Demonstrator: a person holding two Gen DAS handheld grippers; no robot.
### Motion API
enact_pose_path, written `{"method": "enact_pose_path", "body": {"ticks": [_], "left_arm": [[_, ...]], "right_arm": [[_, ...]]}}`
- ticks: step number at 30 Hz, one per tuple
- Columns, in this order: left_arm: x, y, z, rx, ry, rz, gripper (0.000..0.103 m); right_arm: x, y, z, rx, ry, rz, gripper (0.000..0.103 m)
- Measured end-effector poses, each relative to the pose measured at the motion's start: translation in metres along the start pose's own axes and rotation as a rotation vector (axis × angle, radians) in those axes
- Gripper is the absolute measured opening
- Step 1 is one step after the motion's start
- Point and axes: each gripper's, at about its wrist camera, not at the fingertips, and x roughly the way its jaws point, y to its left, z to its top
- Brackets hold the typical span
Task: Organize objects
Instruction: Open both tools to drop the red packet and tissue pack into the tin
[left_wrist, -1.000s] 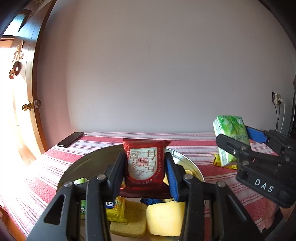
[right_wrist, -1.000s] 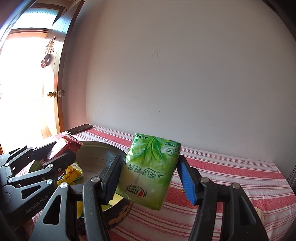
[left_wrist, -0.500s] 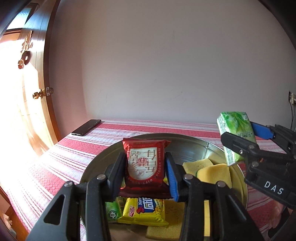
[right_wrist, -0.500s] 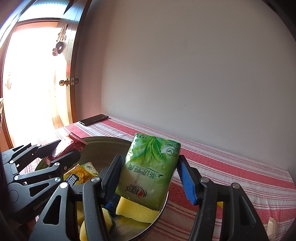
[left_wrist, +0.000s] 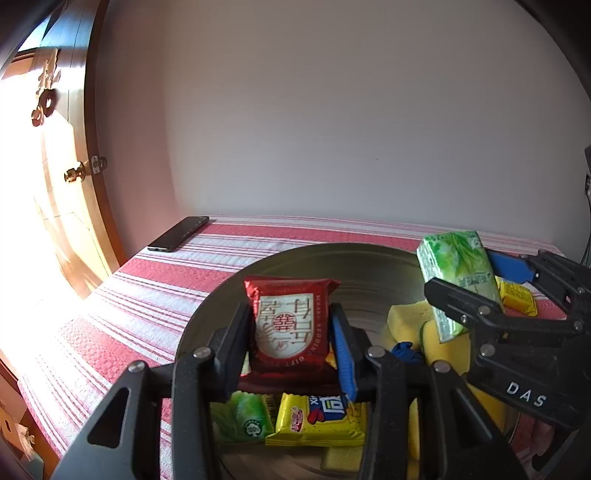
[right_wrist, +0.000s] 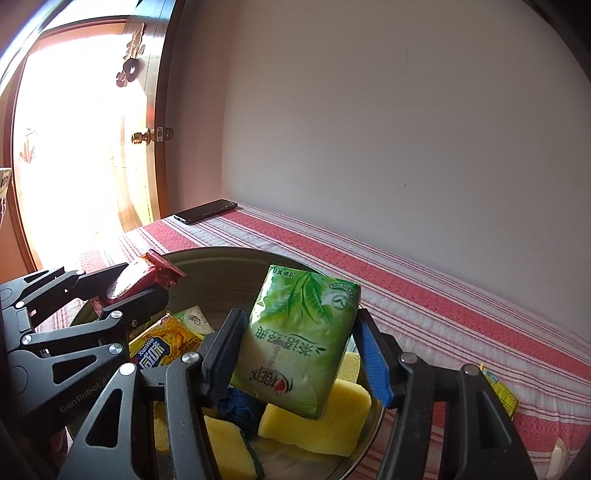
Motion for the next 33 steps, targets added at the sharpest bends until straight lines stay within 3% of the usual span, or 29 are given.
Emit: {"method": "enact_pose_path", "body": {"ticks": [19, 20, 22, 24, 26, 33], "left_arm": [[0.003, 0.001, -0.002, 0.029, 0.031, 0.023, 0.042], [0.002, 0.001, -0.003, 0.03, 0.03, 0.031, 0.044], [0.0, 0.0, -0.003, 0.035, 0.027, 0.05, 0.061], [-0.007, 0.001, -0.002, 0.034, 0.001, 0.07, 0.077], [-0.012, 0.002, -0.001, 0.024, -0.01, 0.06, 0.086], [-0.035, -0.018, 0.003, 0.035, -0.07, 0.041, 0.103]], "right_arm": [[0.016, 0.001, -0.001, 0.022, 0.038, 0.014, 0.063], [0.015, 0.0, -0.001, 0.03, 0.036, 0.014, 0.064], [0.012, -0.001, 0.001, 0.042, 0.021, 0.026, 0.072], [0.006, -0.003, 0.001, 0.053, -0.003, 0.017, 0.073], [0.0, -0.008, 0.002, 0.073, -0.015, 0.008, 0.074], [-0.028, -0.041, -0.009, 0.166, -0.051, -0.039, 0.075]]}}
